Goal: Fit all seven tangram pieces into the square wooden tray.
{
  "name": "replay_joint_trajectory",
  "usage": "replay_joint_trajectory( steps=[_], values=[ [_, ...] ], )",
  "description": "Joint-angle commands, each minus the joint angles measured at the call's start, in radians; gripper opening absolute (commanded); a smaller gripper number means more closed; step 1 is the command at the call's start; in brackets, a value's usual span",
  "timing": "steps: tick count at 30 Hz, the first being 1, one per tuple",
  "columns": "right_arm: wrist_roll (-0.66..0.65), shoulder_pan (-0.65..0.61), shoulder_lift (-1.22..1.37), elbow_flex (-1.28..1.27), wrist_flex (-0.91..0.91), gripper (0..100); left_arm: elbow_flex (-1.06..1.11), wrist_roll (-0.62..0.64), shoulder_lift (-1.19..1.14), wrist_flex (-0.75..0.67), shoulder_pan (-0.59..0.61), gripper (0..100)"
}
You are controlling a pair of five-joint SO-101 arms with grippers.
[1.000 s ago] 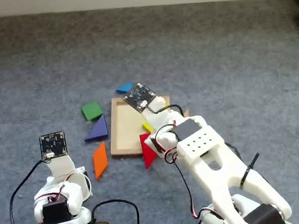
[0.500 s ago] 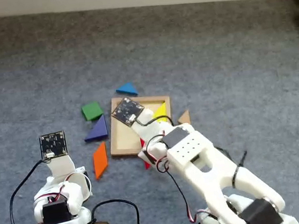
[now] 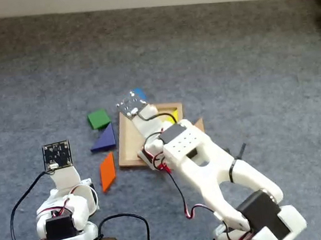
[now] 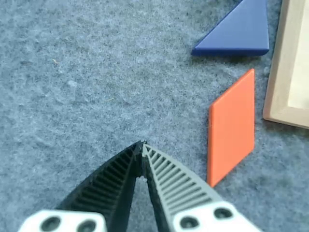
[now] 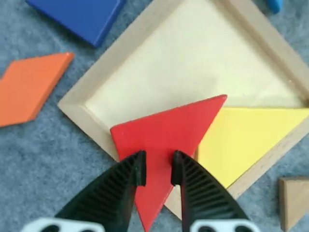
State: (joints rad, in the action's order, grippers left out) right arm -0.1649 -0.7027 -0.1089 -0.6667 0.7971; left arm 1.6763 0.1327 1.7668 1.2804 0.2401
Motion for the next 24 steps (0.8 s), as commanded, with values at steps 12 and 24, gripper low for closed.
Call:
replay_joint_trajectory(
  steps=[12, 24],
  values=[
    [0.052, 0.108, 0.021, 0.038, -0.007, 9.8, 0.022, -0.002, 0.001, 0.003, -0.012, 1],
    [0.051, 0.134, -0.220, 0.048, 0.101, 9.8, 0.022, -0.002, 0.001, 0.003, -0.012, 1]
  ],
)
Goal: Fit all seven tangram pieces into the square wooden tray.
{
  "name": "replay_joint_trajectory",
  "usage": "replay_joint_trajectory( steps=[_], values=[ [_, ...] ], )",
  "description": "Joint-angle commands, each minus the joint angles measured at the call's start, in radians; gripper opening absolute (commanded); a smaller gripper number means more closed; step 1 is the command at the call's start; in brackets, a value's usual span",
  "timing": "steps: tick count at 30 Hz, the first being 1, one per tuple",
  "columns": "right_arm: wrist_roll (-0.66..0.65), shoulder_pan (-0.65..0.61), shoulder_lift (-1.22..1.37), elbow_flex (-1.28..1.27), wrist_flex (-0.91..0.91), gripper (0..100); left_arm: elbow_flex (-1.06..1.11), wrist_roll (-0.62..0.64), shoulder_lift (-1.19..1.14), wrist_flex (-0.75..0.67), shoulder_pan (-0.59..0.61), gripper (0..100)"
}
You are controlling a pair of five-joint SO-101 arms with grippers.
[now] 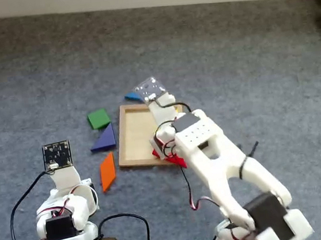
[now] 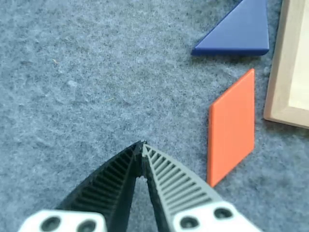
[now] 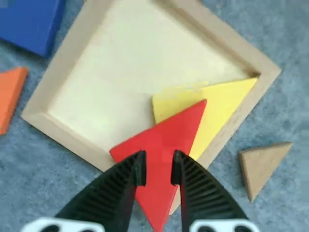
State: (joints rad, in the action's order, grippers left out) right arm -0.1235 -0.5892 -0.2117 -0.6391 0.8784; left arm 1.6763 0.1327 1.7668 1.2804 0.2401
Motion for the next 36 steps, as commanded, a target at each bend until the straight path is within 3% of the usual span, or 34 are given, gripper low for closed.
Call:
replay_joint_trajectory(
  steps=[1, 8, 13, 24, 36],
  values=[
    [0.006, 0.022, -0.142, 0.001, 0.025, 9.8, 0.022, -0.002, 0.001, 0.003, -0.012, 1],
    [0.003, 0.051, -0.182, -0.082, 0.030, 9.8, 0.022, -0.002, 0.001, 0.003, -0.012, 1],
    [-0.072, 0.064, -0.177, -0.120, 0.025, 9.8, 0.022, -0.002, 0.001, 0.003, -0.012, 1],
    [-0.091, 0.056, 0.137, 0.042, 0.024, 9.8, 0.022, -0.002, 0.001, 0.003, -0.012, 1],
    [-0.365, 0.065, 0.229, 0.232, 0.025, 9.8, 0.022, -0.002, 0.001, 0.003, -0.012, 1]
  ],
)
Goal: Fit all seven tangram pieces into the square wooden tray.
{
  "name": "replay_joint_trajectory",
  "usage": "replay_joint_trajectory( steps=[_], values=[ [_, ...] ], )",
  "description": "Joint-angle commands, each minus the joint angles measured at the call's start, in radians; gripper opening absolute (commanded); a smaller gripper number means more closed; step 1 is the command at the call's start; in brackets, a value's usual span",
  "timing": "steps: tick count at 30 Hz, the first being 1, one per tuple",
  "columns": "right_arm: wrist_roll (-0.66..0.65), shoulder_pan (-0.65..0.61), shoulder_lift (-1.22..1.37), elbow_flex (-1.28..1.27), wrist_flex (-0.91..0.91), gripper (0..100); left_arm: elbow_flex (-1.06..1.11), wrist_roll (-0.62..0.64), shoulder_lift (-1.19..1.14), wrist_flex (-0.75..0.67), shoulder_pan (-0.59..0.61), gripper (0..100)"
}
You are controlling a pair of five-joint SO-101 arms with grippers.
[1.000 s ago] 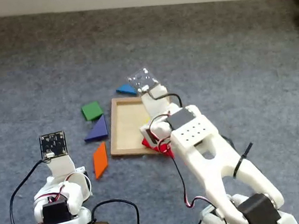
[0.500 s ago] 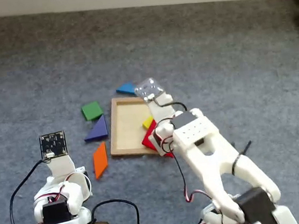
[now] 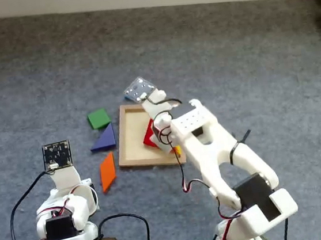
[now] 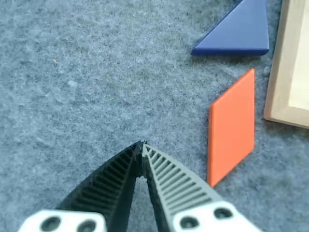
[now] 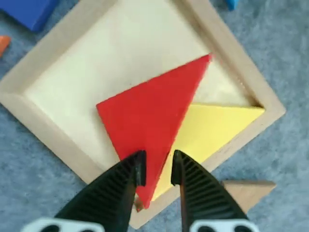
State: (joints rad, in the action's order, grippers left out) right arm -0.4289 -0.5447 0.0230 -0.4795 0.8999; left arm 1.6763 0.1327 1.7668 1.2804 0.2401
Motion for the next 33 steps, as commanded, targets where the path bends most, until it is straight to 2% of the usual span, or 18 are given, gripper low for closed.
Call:
replay_joint_trajectory(
  steps=[1, 9, 16, 21, 26, 33],
  values=[
    [-0.080, 0.021, -0.001, 0.088, 0.004, 9.8, 0.022, -0.002, 0.001, 0.003, -0.012, 1],
    [-0.180, 0.021, 0.154, 0.240, 0.004, 9.8, 0.022, -0.002, 0.001, 0.003, -0.012, 1],
    [-0.178, 0.022, 0.252, 0.366, 0.013, 9.8, 0.022, -0.002, 0.001, 0.003, -0.012, 1],
    [-0.173, 0.016, 0.220, 0.486, 0.208, 9.8, 0.022, -0.002, 0.001, 0.003, -0.012, 1],
    [-0.035, 0.015, 0.137, 0.541, 0.278, 9.8, 0.022, -0.002, 0.001, 0.003, -0.012, 1],
    [0.054, -0.065, 0.117, 0.446, 0.262, 9.8, 0.022, -0.002, 0.001, 0.003, -0.012, 1]
  ],
)
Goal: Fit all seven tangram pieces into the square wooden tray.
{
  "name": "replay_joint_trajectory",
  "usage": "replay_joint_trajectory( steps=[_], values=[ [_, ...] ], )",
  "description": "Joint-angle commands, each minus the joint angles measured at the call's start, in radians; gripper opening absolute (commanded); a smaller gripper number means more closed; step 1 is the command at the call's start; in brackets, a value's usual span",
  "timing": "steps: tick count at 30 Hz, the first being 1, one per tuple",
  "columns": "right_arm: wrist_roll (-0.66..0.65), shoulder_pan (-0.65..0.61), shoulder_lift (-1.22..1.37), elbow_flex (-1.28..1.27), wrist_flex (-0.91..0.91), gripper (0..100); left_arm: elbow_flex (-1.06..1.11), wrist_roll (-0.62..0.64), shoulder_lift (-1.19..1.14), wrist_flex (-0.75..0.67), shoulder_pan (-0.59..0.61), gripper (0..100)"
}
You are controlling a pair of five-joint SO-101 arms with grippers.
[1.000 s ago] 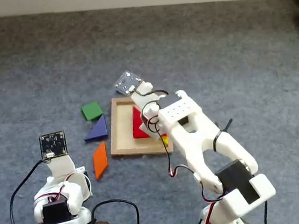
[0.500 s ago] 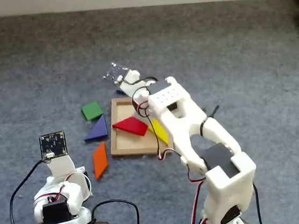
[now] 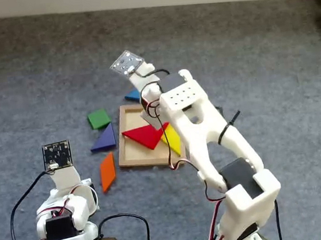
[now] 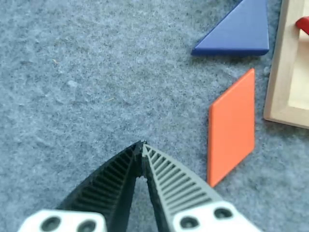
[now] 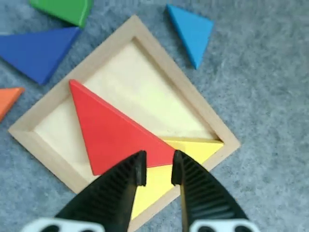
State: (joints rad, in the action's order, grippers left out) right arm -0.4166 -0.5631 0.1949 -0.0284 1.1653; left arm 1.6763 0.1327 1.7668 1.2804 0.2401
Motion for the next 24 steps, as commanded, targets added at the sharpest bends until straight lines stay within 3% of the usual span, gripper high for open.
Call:
replay_joint_trajectory(
  steps=[1, 9, 24],
  values=[
    [0.061, -0.050, -0.048, -0.022, -0.019, 9.8, 0.022, -0.002, 0.001, 0.003, -0.012, 1],
    [0.091, -0.031, 0.002, -0.140, -0.197, 9.8, 0.022, -0.002, 0.001, 0.003, -0.012, 1],
    [0.092, 0.097, 0.085, -0.137, -0.332, 9.8, 0.022, -0.002, 0.001, 0.003, -0.012, 1]
  ],
)
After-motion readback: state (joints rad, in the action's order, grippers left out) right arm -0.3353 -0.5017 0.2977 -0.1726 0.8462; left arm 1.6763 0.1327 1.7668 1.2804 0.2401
